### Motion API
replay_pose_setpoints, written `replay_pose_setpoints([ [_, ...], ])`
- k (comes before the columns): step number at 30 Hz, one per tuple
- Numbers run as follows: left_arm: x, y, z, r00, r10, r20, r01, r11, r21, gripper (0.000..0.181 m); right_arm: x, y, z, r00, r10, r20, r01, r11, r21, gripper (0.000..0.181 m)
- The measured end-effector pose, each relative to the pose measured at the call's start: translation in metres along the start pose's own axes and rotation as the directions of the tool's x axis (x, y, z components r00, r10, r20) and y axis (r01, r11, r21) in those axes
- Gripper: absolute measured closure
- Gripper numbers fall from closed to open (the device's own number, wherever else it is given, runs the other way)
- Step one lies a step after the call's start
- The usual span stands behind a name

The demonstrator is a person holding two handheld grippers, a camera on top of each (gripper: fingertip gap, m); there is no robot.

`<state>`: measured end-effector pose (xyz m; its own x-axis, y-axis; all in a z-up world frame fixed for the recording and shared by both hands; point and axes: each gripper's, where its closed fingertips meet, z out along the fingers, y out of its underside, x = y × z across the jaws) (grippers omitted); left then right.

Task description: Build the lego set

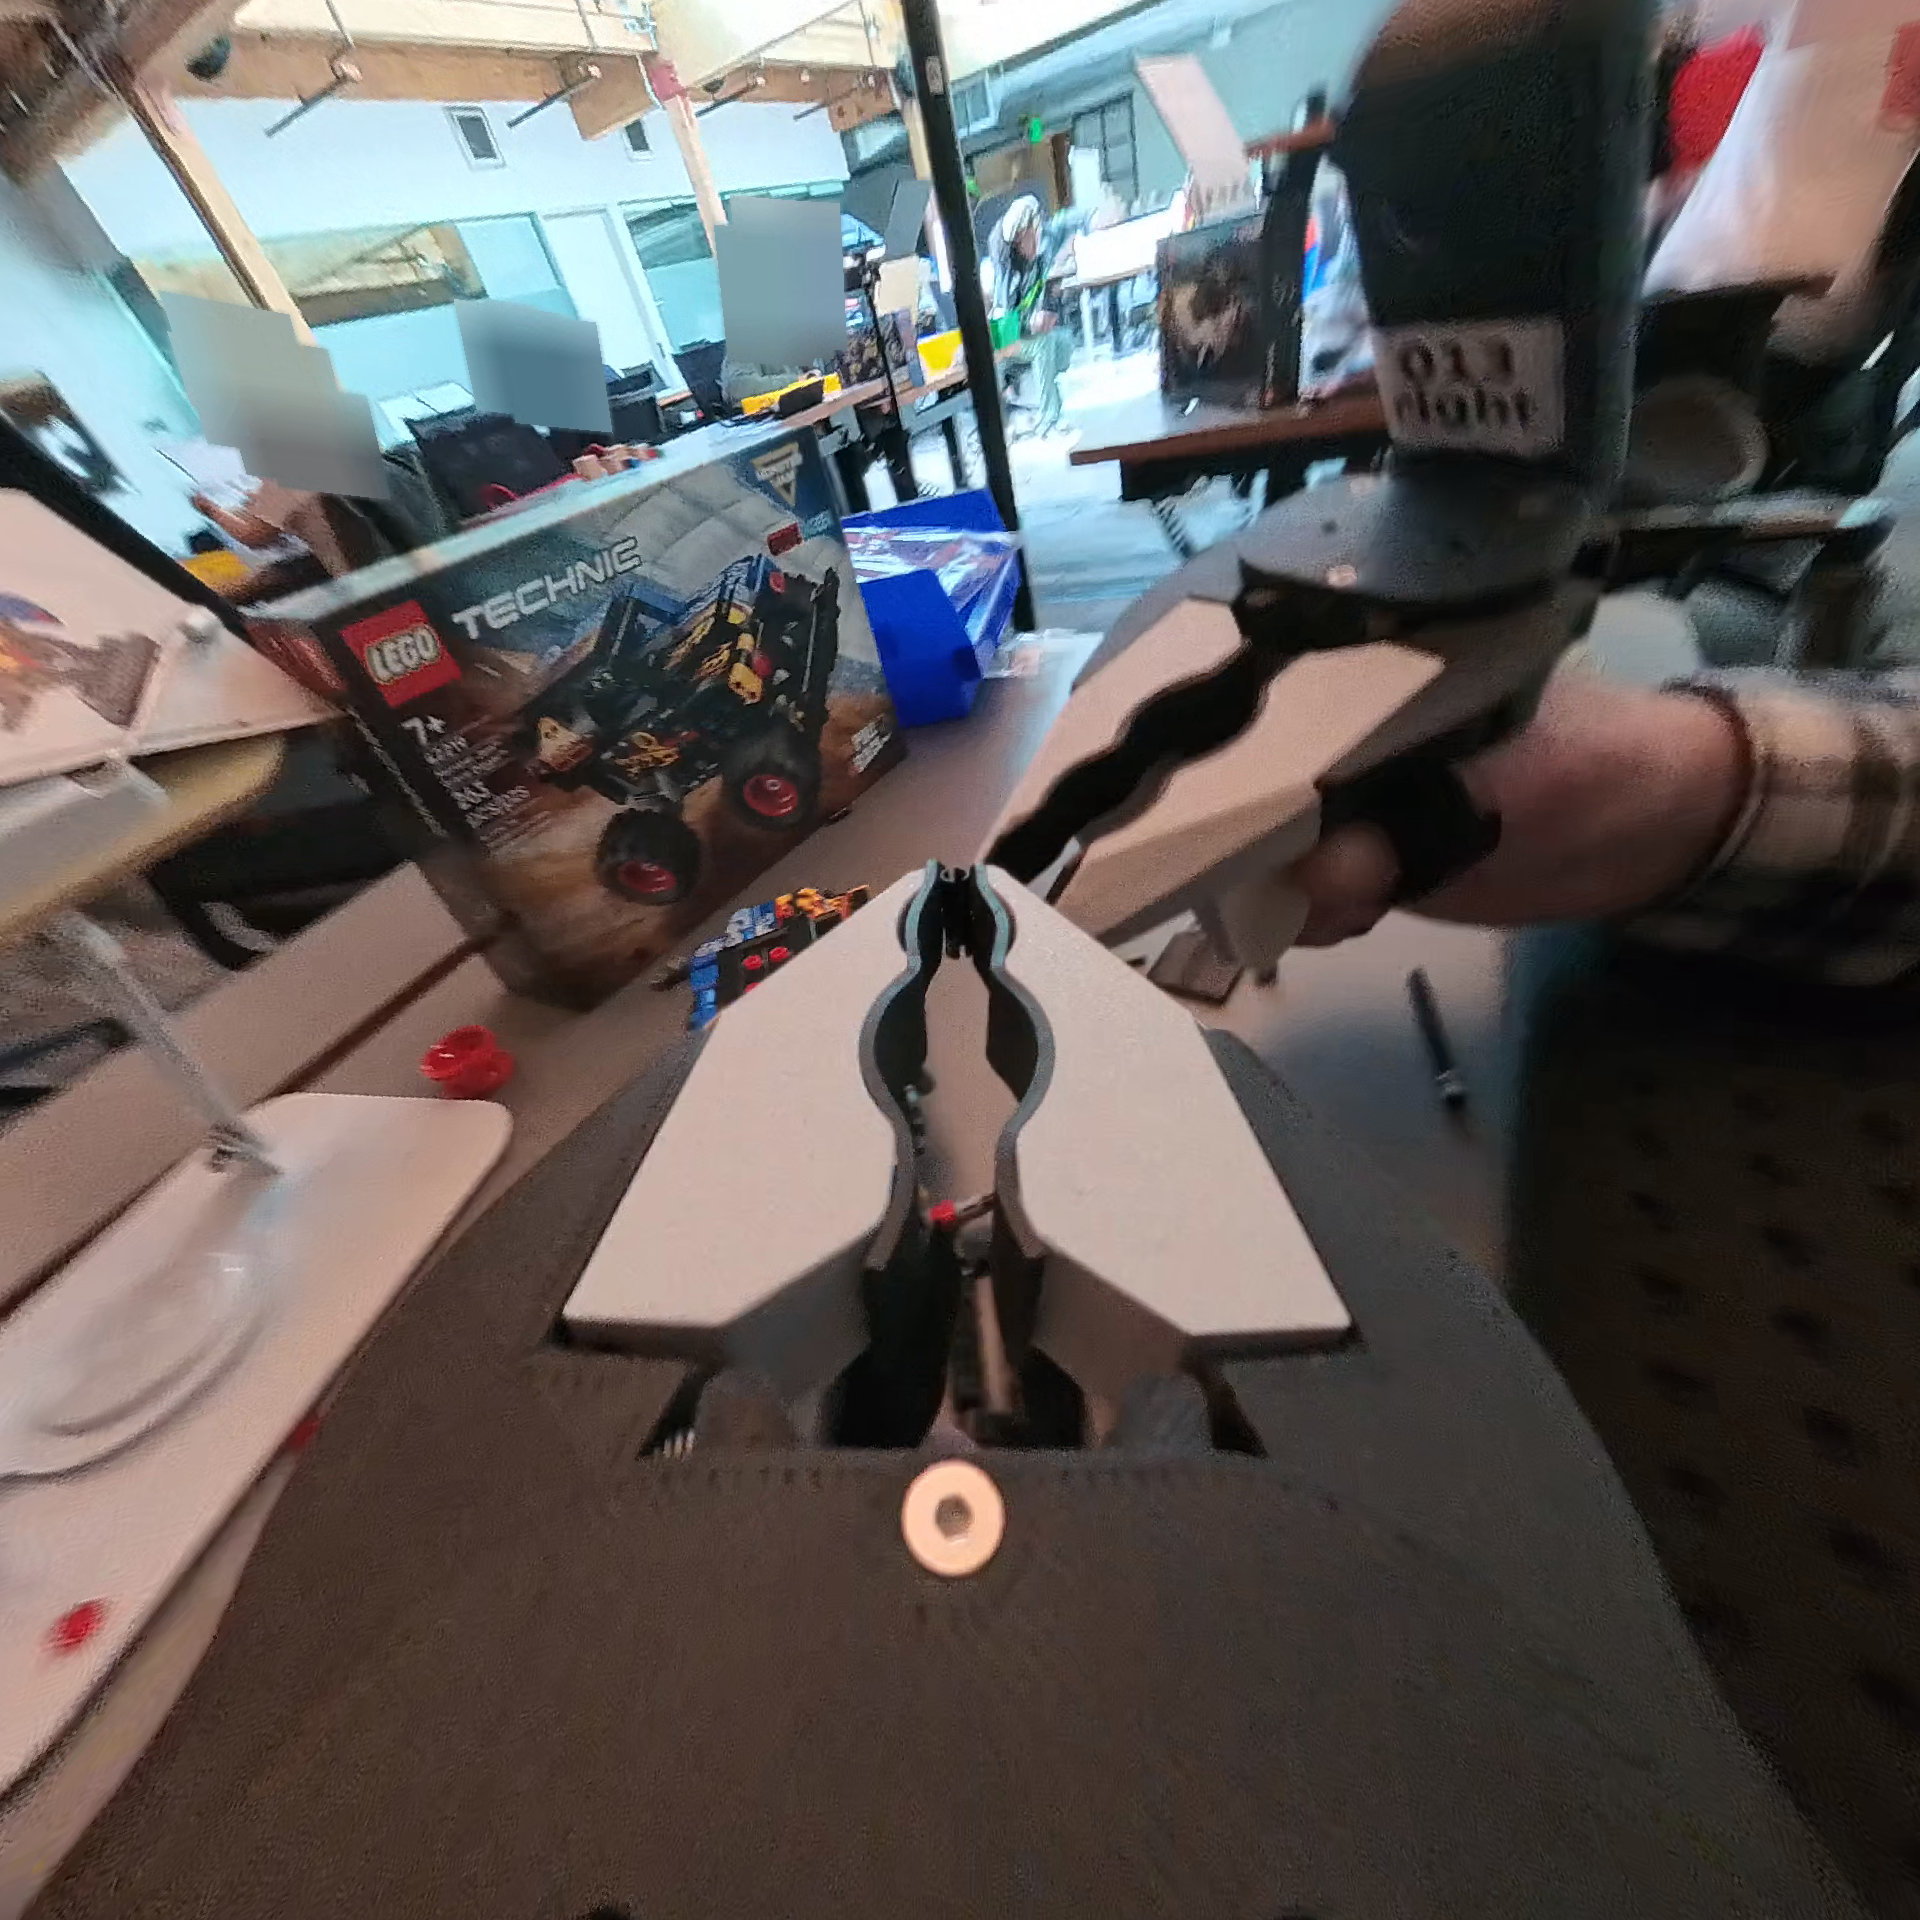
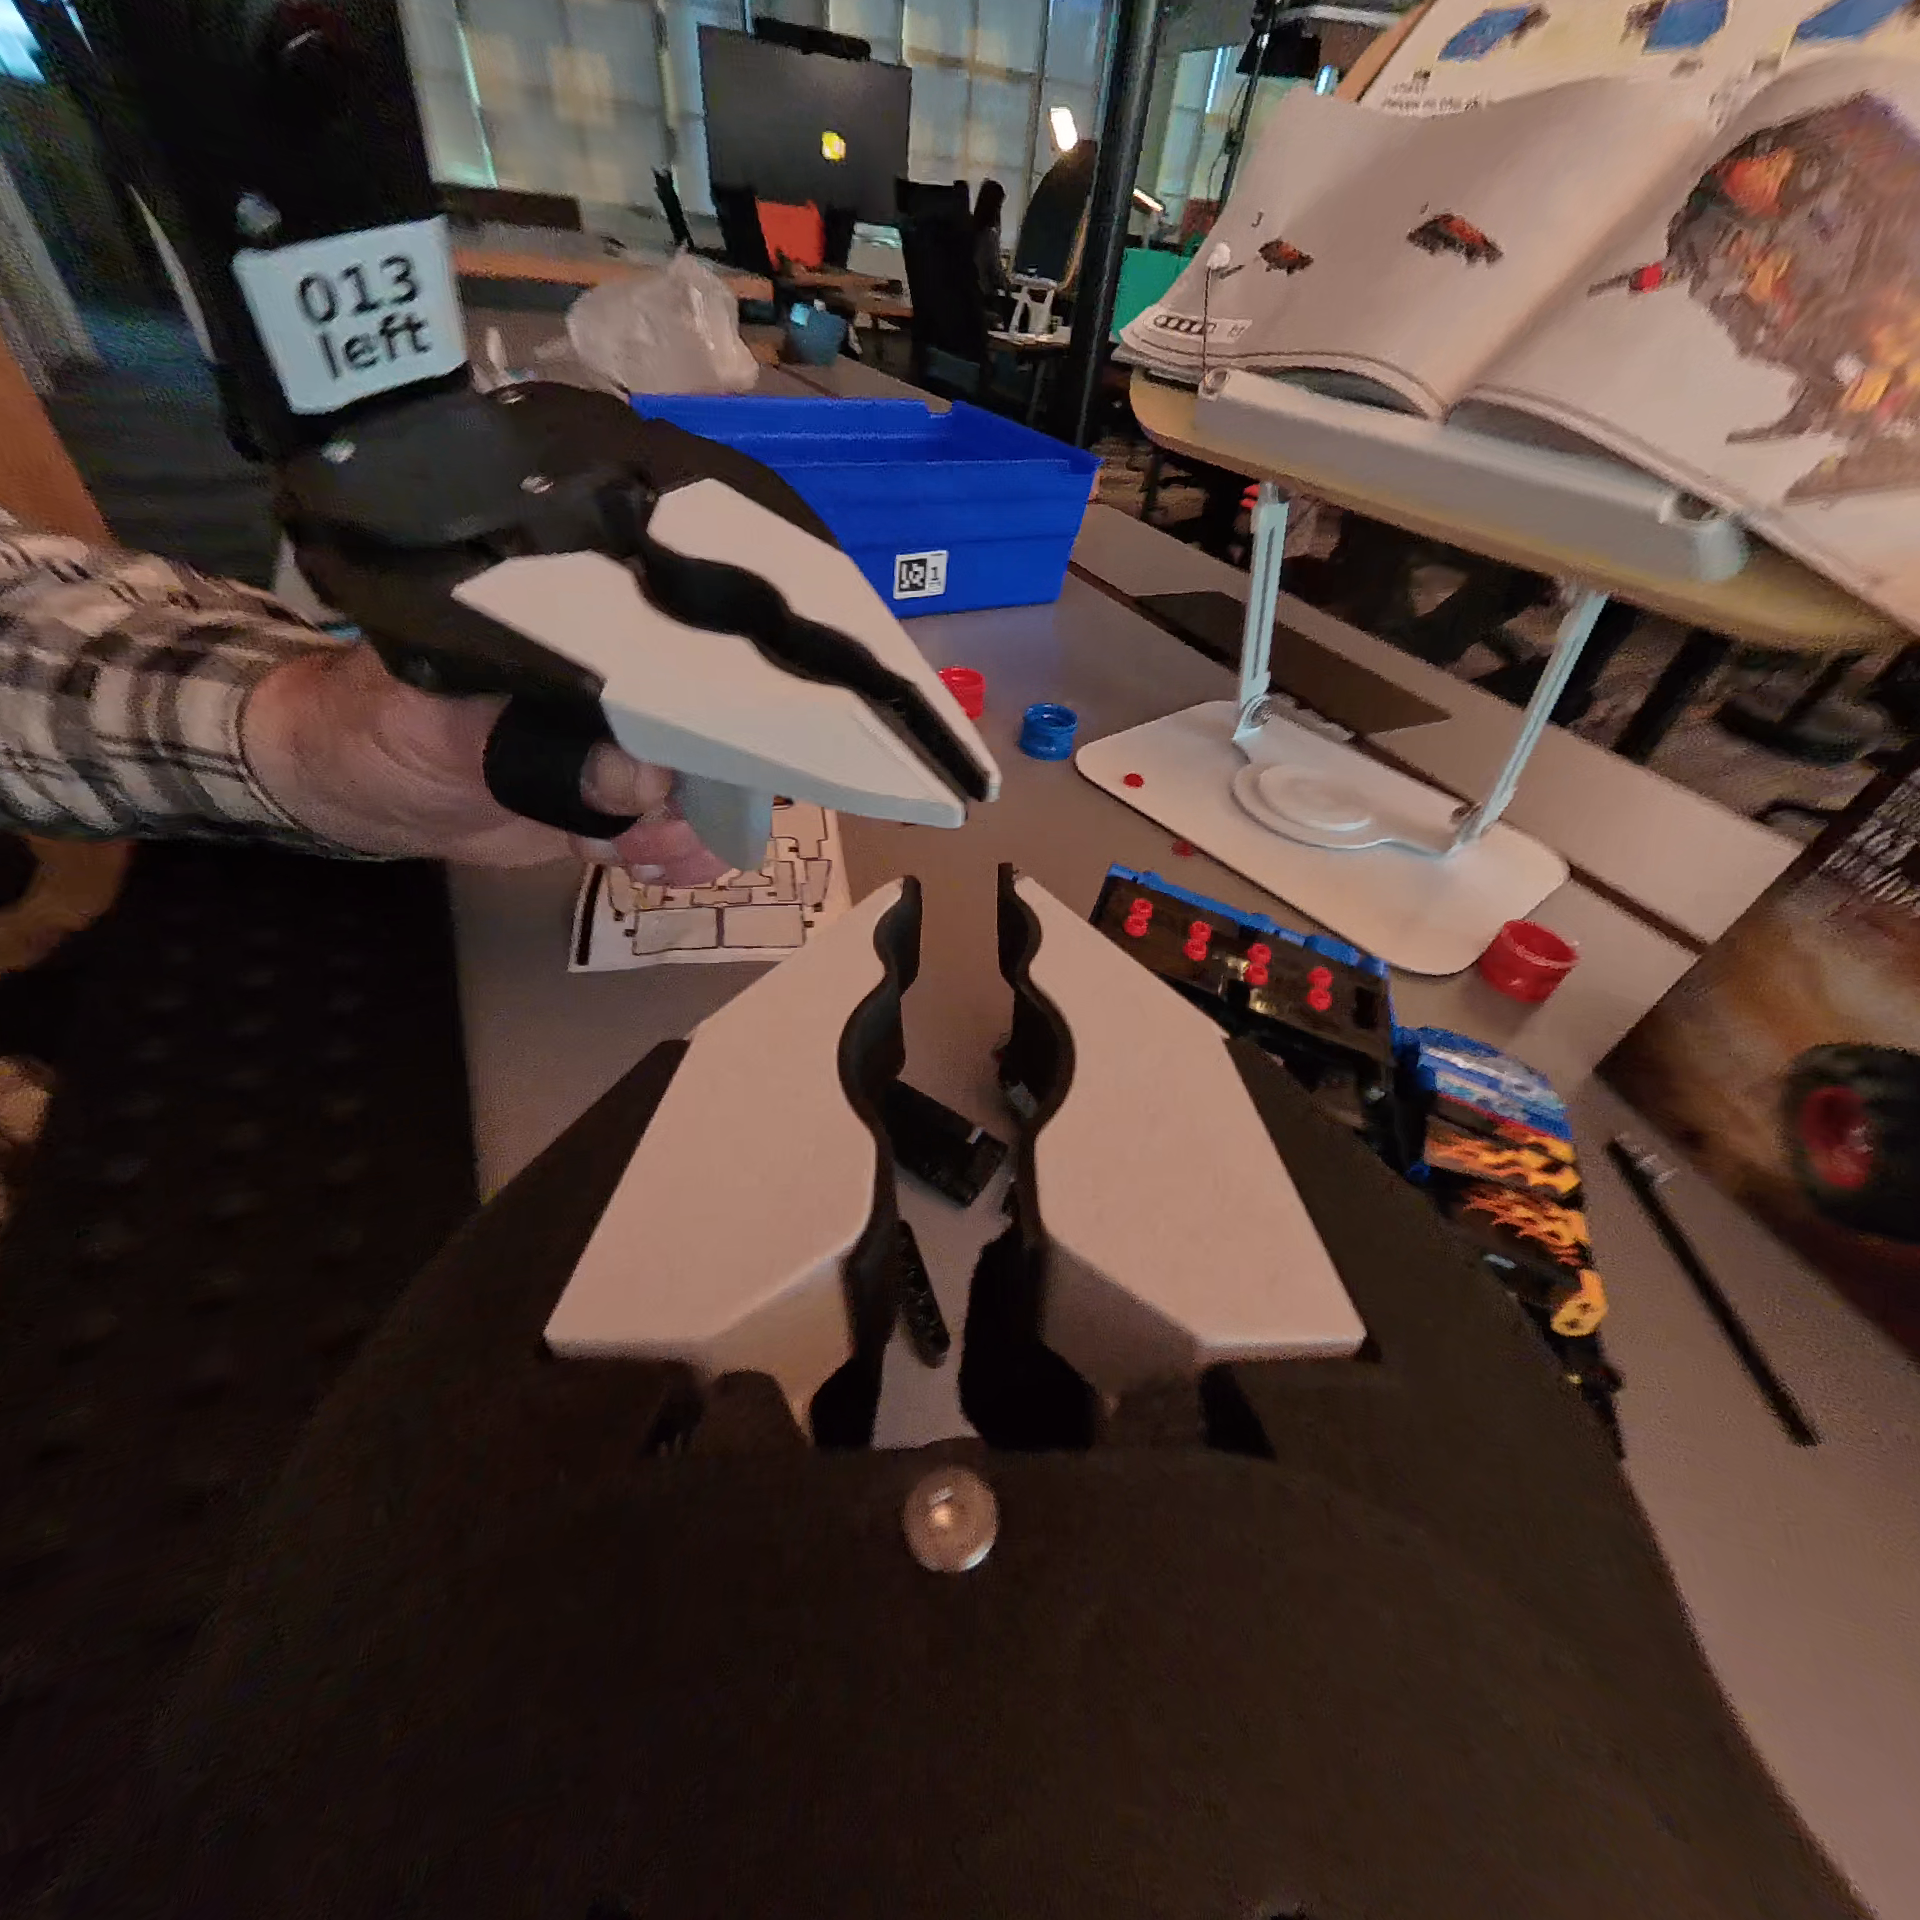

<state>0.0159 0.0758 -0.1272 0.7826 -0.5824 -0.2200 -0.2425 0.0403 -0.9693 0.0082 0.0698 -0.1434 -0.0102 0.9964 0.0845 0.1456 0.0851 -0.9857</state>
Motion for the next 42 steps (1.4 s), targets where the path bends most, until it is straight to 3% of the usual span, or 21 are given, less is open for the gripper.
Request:
replay_pose_setpoints([
  [4, -0.002, -0.012, 0.0, 0.971, -0.221, -0.091, 0.228, 0.97, 0.081, 0.179, -0.002, -0.006, 0.003, 0.985, -0.145, -0.089, 0.144, 0.989, -0.017, 0.167],
  [8, 0.0, -0.019, 0.003, 0.932, -0.329, -0.15, 0.347, 0.931, 0.115, 0.178, -0.004, -0.014, 0.004, 0.966, -0.214, -0.142, 0.216, 0.976, 0.0, 0.165],
  [20, 0.0, -0.02, 0.006, 0.889, -0.414, -0.195, 0.442, 0.888, 0.129, 0.178, -0.004, -0.011, 0.006, 0.95, -0.267, -0.161, 0.267, 0.963, -0.019, 0.163],
  [32, -0.006, -0.024, 0.004, 0.809, -0.525, -0.265, 0.573, 0.804, 0.158, 0.179, -0.005, -0.025, 0.019, 0.962, -0.176, -0.21, 0.186, 0.982, 0.024, 0.161],
  [42, -0.006, -0.024, 0.003, 0.803, -0.529, -0.274, 0.581, 0.799, 0.159, 0.178, -0.006, -0.02, 0.02, 0.973, -0.147, -0.181, 0.154, 0.988, 0.025, 0.163],
])
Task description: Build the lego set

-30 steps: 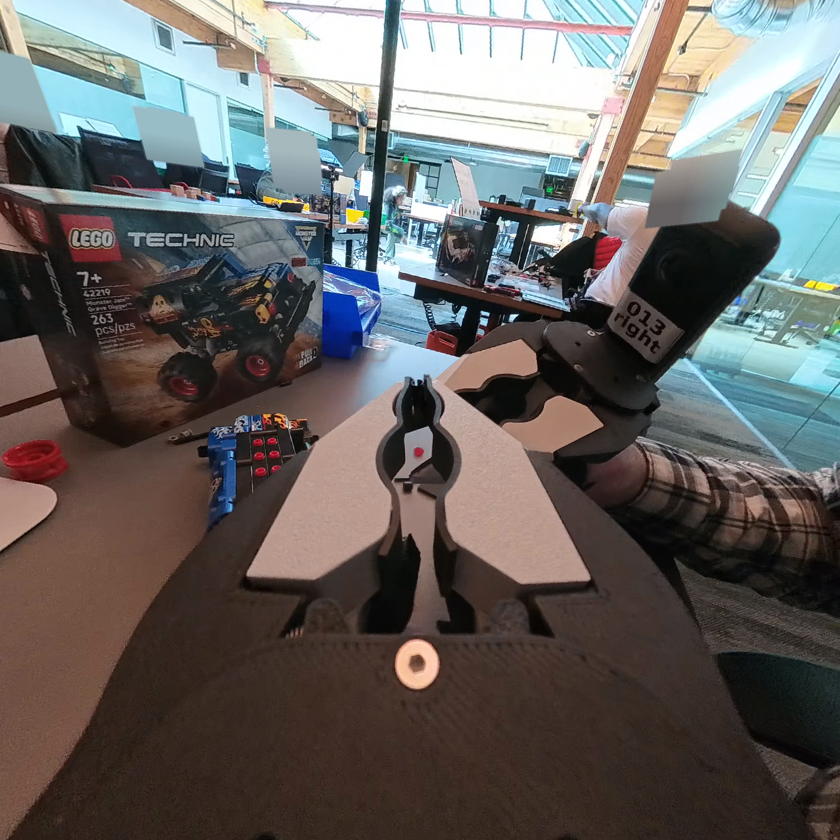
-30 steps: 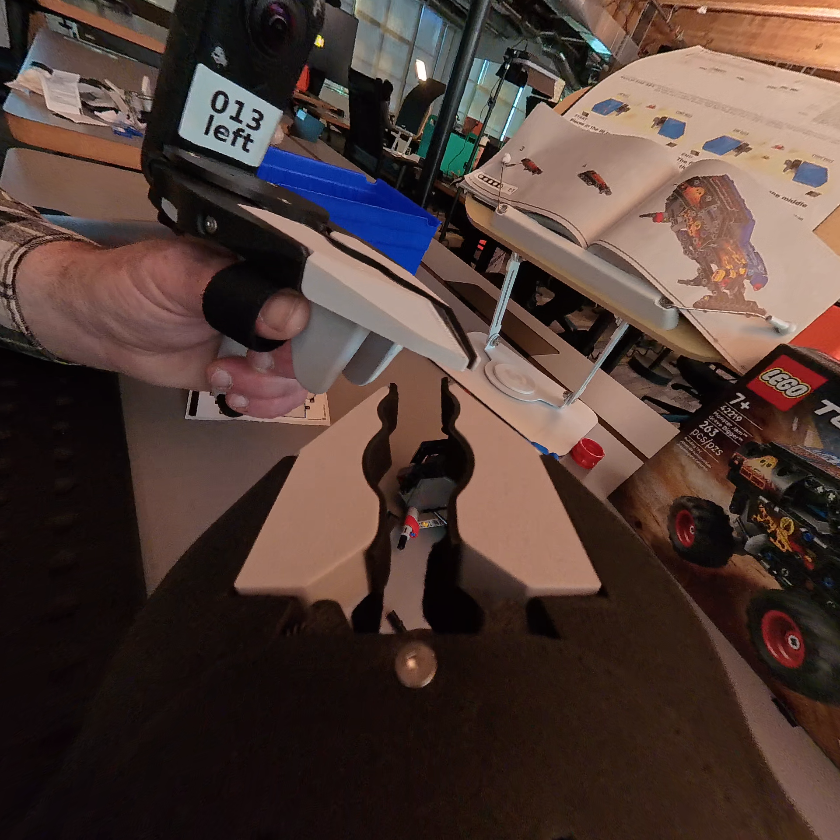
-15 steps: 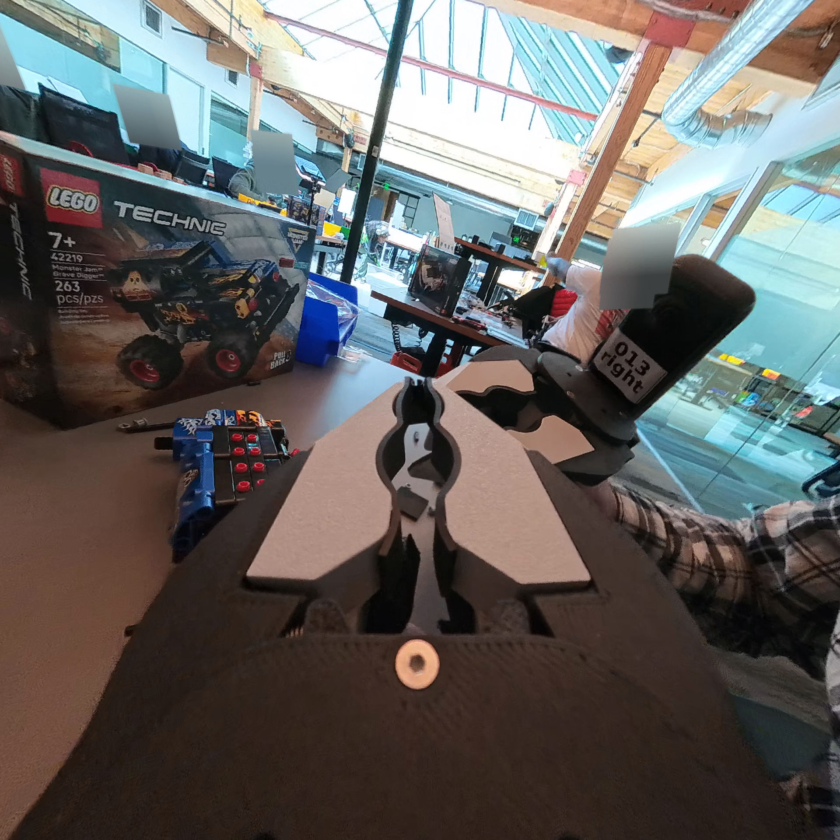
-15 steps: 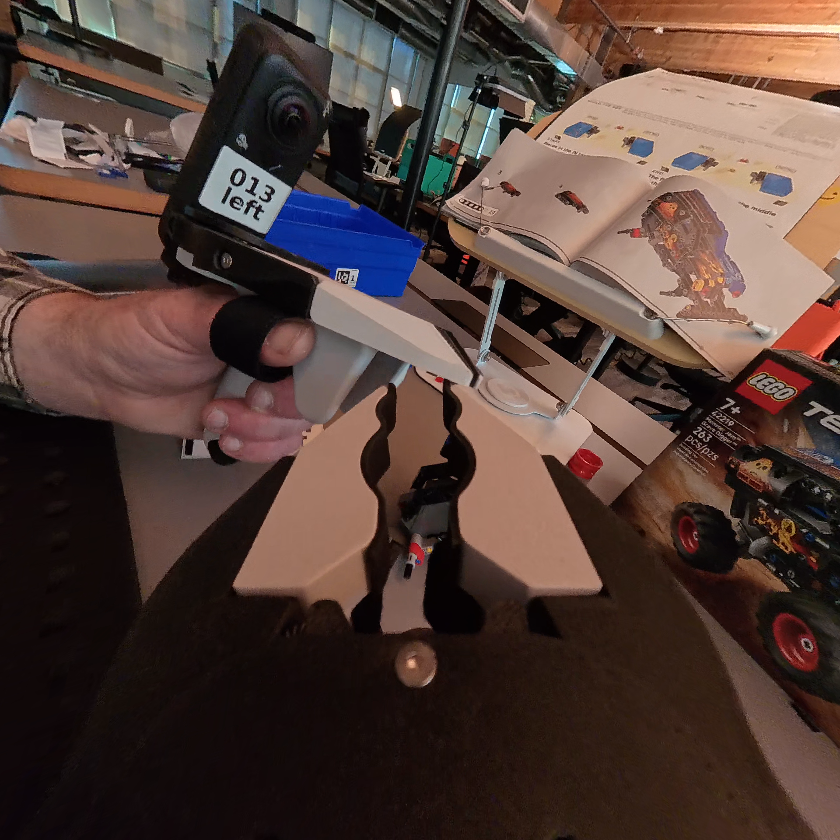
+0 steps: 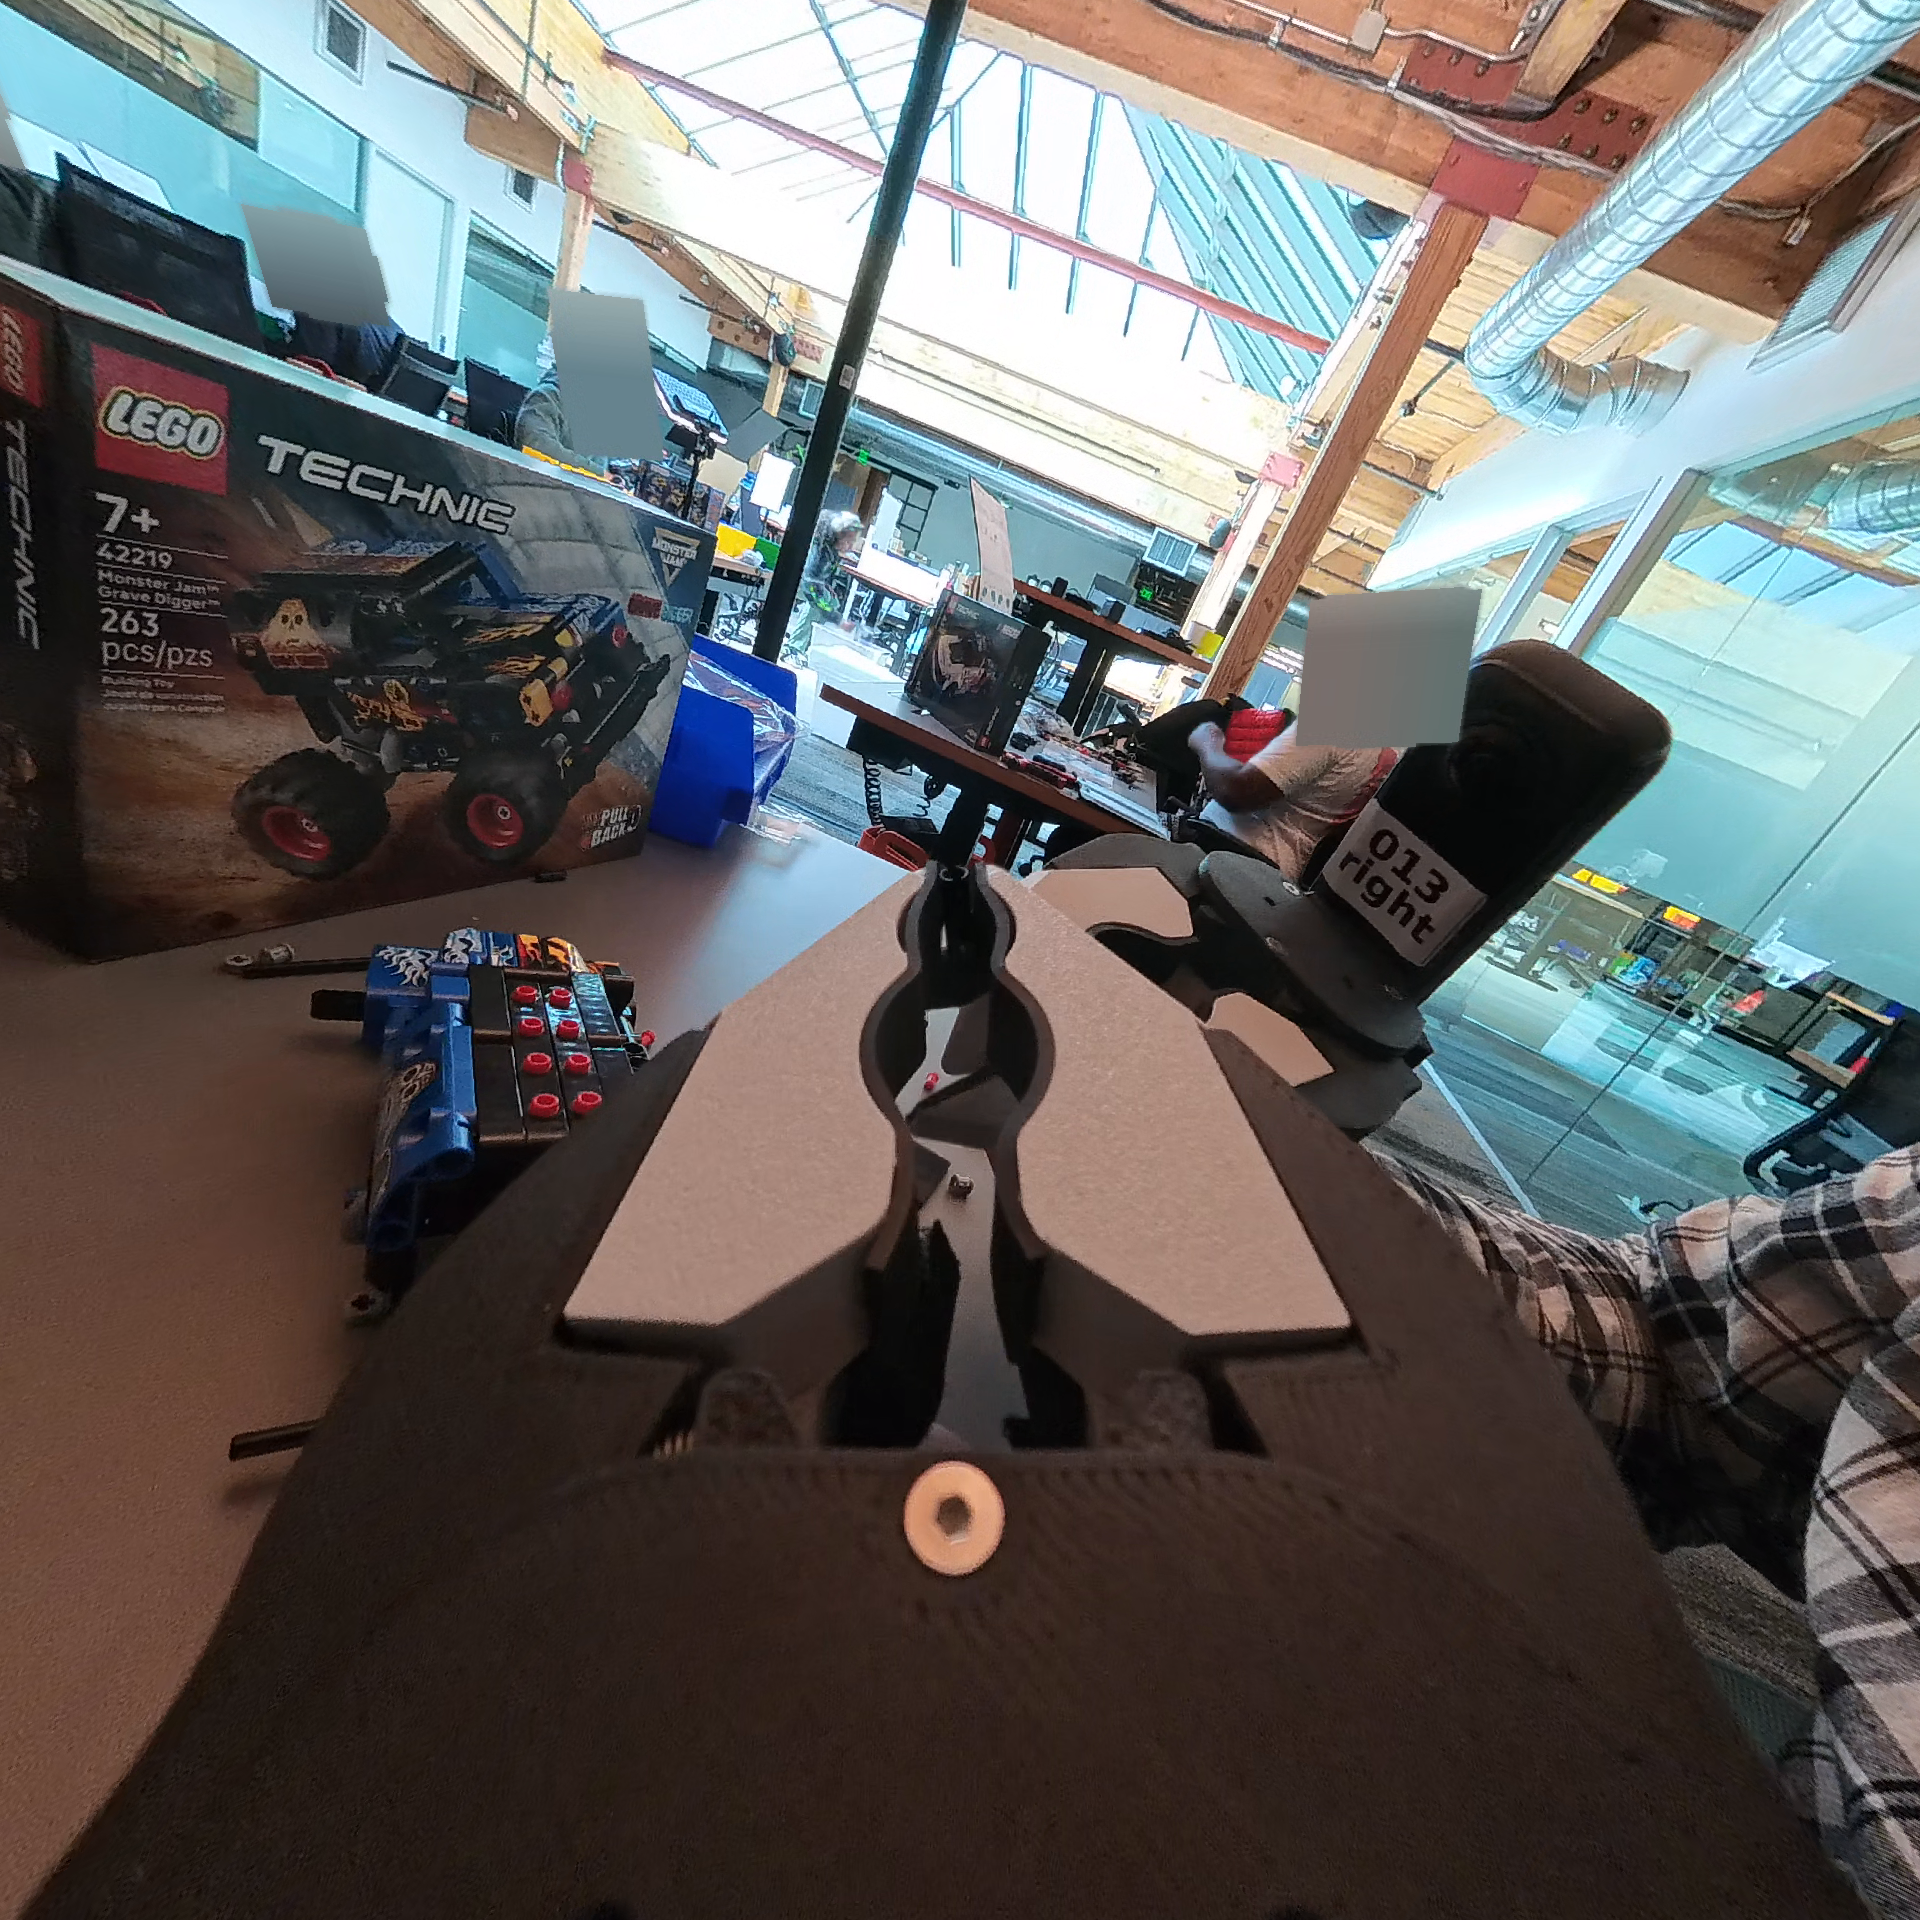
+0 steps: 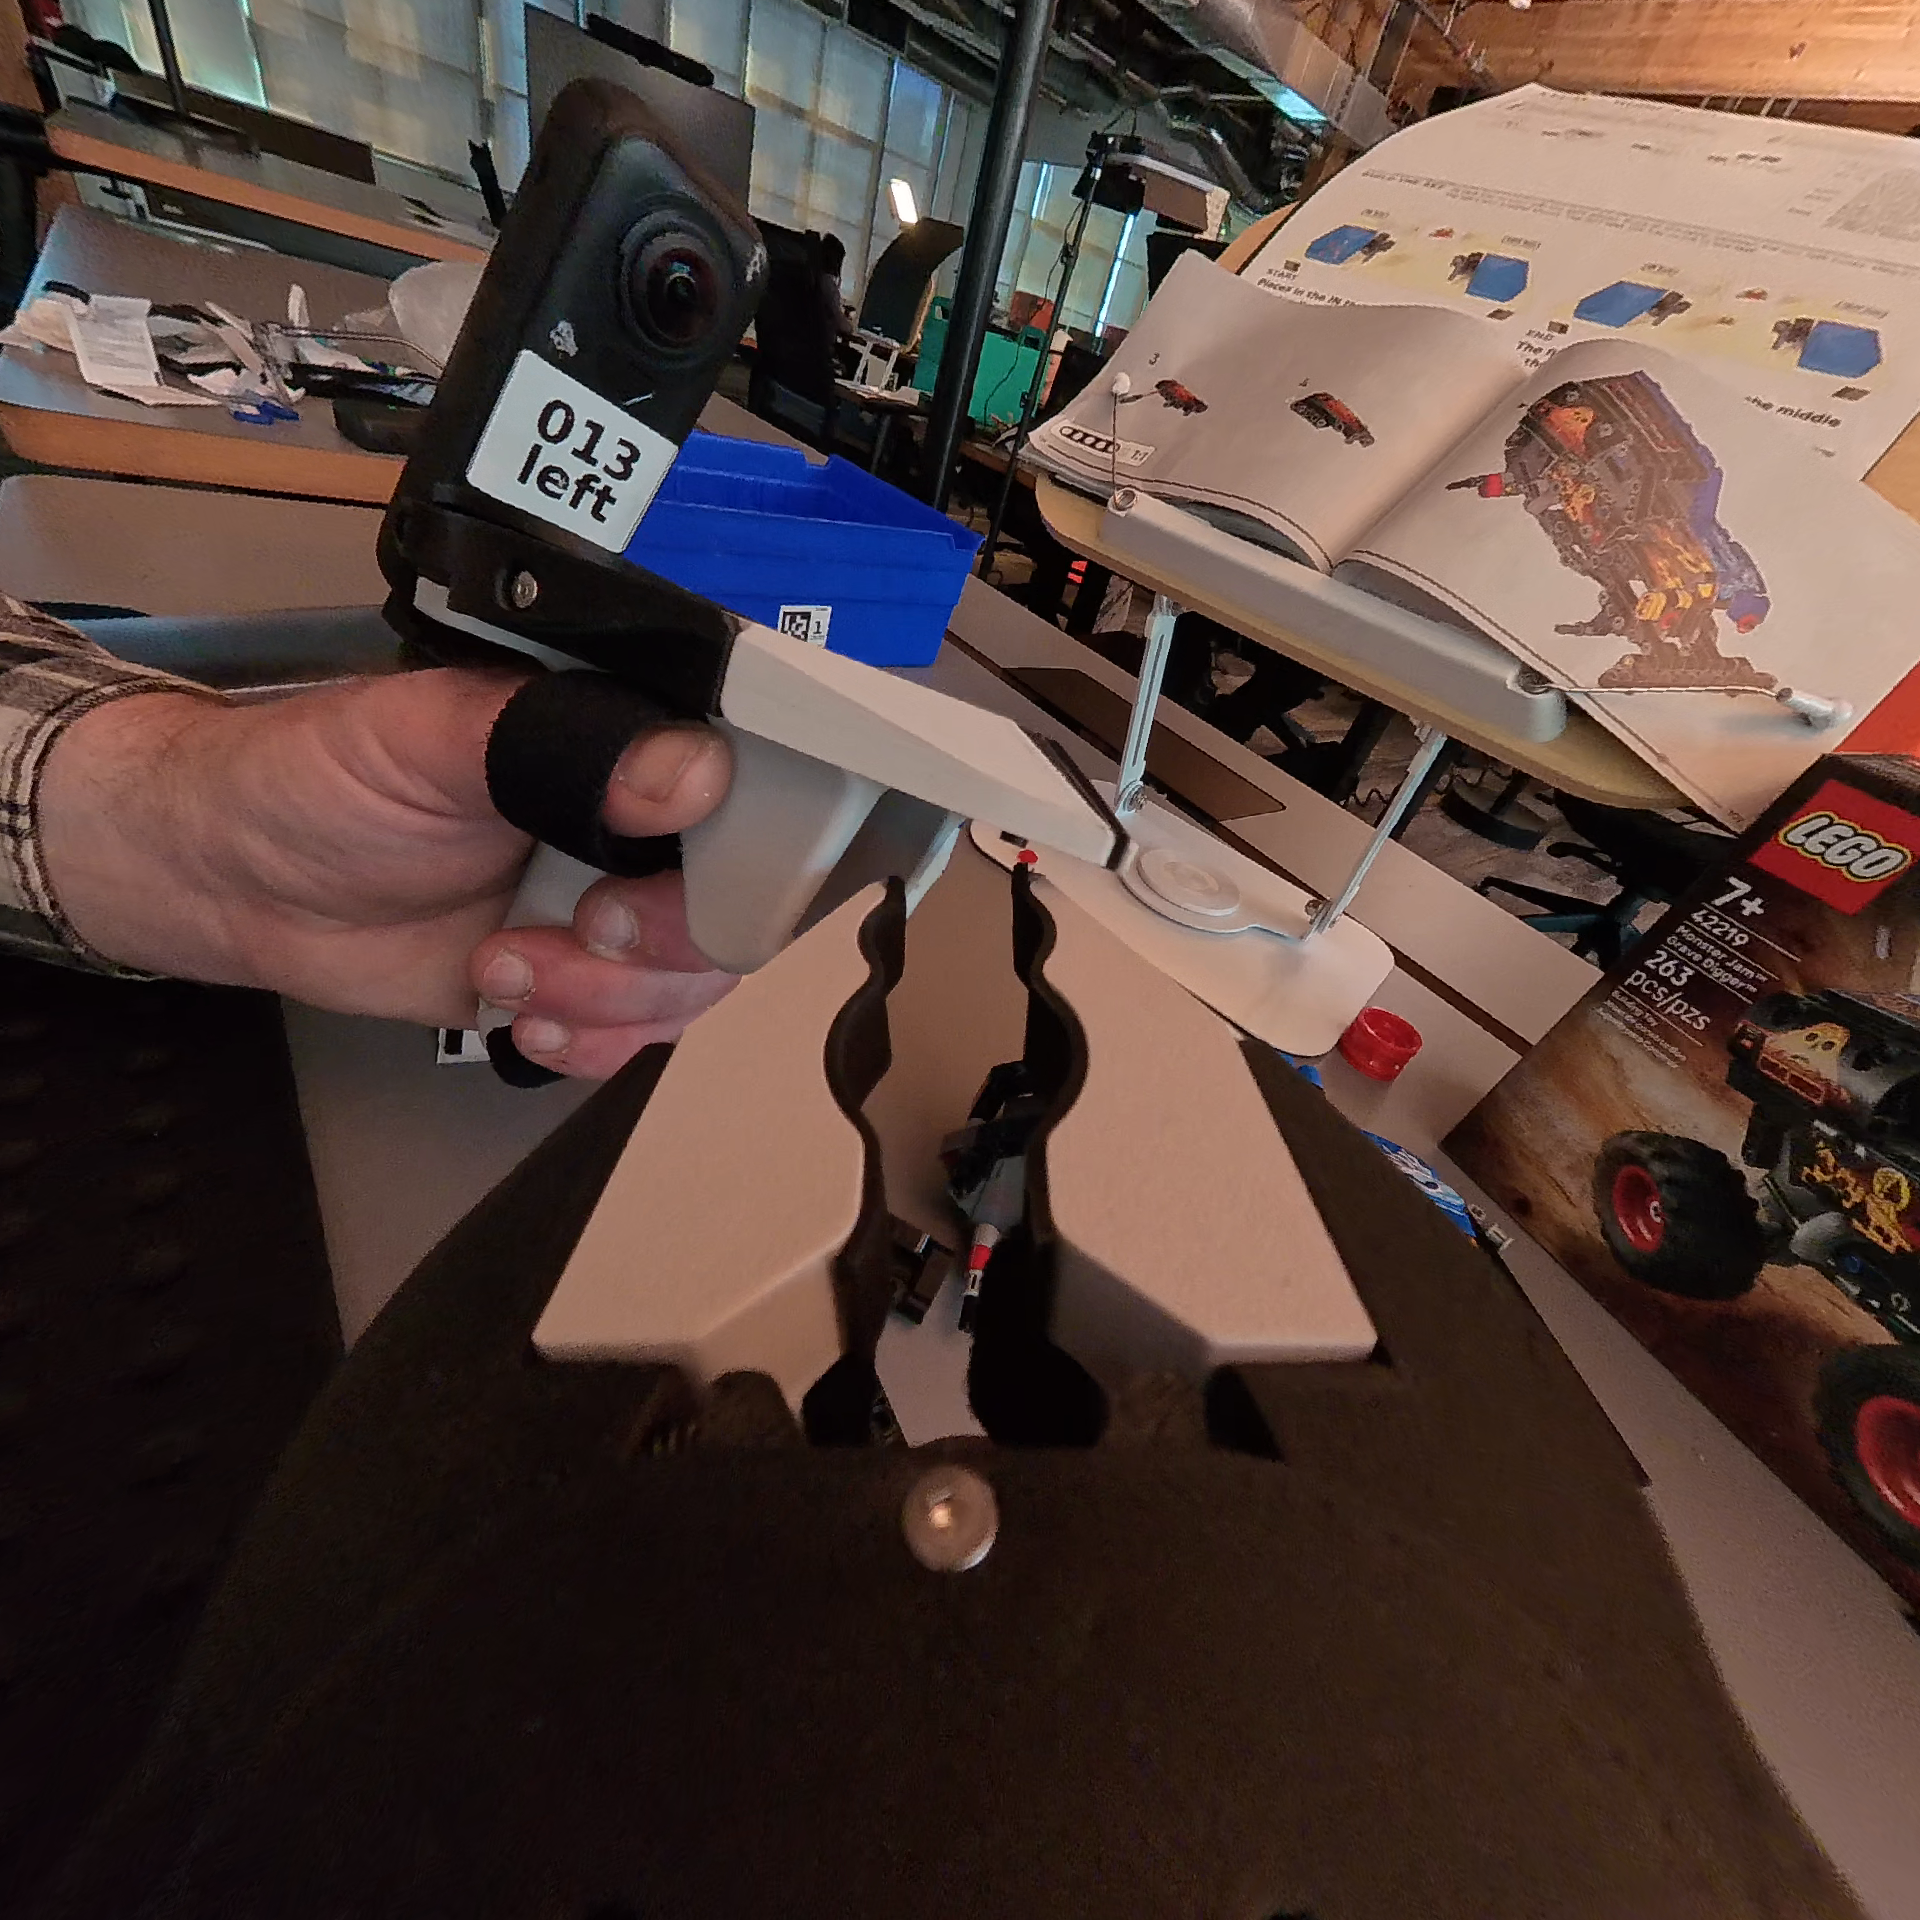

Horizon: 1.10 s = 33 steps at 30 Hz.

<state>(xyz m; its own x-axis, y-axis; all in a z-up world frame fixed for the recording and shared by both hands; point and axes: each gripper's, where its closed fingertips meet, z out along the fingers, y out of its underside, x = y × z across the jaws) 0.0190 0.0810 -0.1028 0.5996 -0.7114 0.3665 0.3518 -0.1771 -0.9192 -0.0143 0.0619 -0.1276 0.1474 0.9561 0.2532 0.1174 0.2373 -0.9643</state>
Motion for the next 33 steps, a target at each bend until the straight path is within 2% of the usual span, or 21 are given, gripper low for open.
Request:
replay_pose_setpoints([
  [33, 0.0032, 0.0024, 0.0009, 0.992, -0.107, -0.06, 0.107, 0.994, 0.01, 0.178, 0.0057, -0.0019, -0.0029, 0.998, -0.041, -0.048, 0.042, 0.999, 0.022, 0.166],
])
